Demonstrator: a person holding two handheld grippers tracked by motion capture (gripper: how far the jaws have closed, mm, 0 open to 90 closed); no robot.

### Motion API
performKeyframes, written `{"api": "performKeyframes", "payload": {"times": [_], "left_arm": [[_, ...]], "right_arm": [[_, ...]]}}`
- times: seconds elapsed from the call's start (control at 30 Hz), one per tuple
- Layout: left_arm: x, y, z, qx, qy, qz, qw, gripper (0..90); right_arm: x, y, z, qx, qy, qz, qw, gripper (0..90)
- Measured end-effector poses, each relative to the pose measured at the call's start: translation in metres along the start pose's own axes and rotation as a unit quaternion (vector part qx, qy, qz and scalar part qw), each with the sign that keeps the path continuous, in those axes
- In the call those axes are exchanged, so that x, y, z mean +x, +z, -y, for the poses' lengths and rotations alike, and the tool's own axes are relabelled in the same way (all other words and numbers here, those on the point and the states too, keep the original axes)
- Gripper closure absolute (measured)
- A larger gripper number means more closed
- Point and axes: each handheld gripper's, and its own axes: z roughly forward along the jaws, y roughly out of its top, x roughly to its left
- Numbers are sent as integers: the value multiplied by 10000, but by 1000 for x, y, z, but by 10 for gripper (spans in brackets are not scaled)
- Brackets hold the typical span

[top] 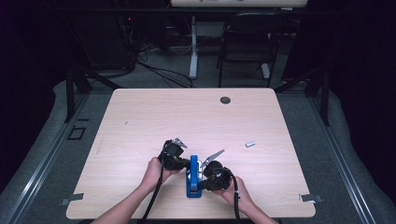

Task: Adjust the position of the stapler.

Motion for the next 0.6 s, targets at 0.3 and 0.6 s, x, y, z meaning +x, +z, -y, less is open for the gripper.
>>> {"api": "performKeyframes", "payload": {"times": [0.3, 0.6], "left_arm": [[6, -7, -2, 18, -270, -75, 9996, 726], [9, -23, -3, -262, -822, -280, 9959, 407]], "right_arm": [[-2, -6, -1, -39, -5, 26, 10000, 895], [-16, -27, -2, -90, 190, 283, 9994, 835]]}}
